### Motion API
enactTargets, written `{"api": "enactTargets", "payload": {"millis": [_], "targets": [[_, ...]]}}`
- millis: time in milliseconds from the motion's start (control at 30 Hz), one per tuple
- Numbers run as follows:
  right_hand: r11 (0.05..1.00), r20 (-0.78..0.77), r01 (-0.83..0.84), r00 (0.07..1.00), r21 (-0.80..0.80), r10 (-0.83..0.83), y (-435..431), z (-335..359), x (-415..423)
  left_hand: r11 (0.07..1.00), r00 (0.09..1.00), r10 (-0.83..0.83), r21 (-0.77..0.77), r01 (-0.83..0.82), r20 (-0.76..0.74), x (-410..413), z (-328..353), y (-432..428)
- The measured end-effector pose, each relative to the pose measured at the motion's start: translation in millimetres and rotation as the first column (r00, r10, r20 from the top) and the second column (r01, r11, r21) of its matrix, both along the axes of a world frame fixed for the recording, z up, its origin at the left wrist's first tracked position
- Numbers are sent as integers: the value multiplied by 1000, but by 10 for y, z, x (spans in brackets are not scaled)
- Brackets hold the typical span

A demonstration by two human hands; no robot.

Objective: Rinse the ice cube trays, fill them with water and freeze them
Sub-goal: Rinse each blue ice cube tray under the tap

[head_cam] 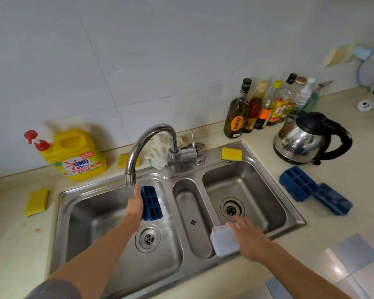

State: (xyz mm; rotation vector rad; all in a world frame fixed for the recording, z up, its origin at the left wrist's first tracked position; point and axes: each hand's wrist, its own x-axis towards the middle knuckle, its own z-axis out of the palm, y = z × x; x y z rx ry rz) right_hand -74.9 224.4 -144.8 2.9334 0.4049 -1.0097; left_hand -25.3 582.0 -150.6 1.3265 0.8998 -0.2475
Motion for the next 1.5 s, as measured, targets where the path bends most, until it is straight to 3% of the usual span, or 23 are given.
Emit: {"api": "enactTargets", "payload": {"millis": [167, 300, 433, 633, 833, 967, 1067, 1167, 1367, 1500], "targets": [[997, 23, -62, 998, -41, 63, -43, -43, -63, 998, 998, 56, 17, -56, -13, -42, -4, 6], [998, 59, -58, 997, 20, 57, 125, 71, 8, 997, 997, 71, -7, -71, -5, -67, 77, 46], [980, 126, -27, 992, 196, 3, 499, 235, 160, 997, 999, 54, -50, -54, 3, -89, 127, 147], [886, 78, 31, 994, 463, -76, 1291, 342, 389, 990, 998, 65, -128, -62, 18, -91, 142, 325], [737, -219, 315, 949, 599, -227, 2047, 357, 609, 971, 991, 68, -237, -40, 111, -20, 104, 474], [420, -625, 715, 696, 558, -354, 2311, 376, 669, 920, 979, 120, -389, -48, 164, 24, 123, 552], [366, -739, 807, 580, 464, -342, 2424, 386, 733, 884, 970, 154, -464, -51, 186, 45, 96, 570], [325, -773, 839, 534, 436, -343, 2488, 354, 826, 855, 963, 176, -516, -46, 206, 38, 104, 561], [288, -681, 800, 600, 527, -420, 2369, 378, 1105, 928, 977, 139, -365, -70, 165, -44, 119, 625], [350, -570, 733, 676, 583, -466, 2296, 442, 1231, 957, 990, 13, -287, 29, 142, -77, 155, 667]]}}
